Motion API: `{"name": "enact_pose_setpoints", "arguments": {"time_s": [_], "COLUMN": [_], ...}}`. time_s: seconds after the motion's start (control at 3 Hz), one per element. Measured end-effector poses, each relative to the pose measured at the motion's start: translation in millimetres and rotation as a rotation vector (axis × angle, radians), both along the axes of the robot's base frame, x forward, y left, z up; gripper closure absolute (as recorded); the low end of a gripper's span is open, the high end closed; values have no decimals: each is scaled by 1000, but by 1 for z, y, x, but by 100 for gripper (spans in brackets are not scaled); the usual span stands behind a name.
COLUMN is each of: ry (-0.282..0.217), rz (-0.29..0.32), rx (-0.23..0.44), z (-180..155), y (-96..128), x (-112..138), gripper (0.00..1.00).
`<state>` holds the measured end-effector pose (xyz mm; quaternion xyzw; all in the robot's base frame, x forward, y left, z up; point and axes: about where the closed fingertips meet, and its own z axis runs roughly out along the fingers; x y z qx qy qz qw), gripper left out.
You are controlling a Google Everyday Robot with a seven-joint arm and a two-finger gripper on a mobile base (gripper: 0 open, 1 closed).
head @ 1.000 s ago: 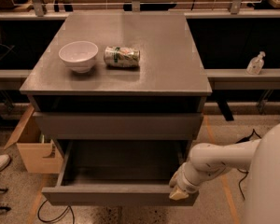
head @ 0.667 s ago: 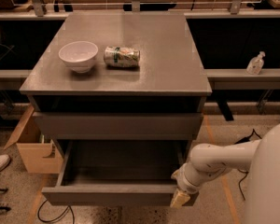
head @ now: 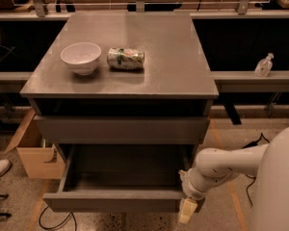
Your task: Open middle drawer
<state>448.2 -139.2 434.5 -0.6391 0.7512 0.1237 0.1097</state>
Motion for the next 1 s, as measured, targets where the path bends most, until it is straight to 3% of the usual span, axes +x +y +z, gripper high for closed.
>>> {"name": "enact_pose_setpoints", "arguments": {"time_s": [0.33, 0.67, 1.0], "ry": [-28, -83, -157], "rz": [-18, -61, -121], "rx": [27, 66, 90], "z": [2, 12, 30], "y": [-12, -38, -79], "x": [7, 19, 29], "gripper": [0, 0, 0]}}
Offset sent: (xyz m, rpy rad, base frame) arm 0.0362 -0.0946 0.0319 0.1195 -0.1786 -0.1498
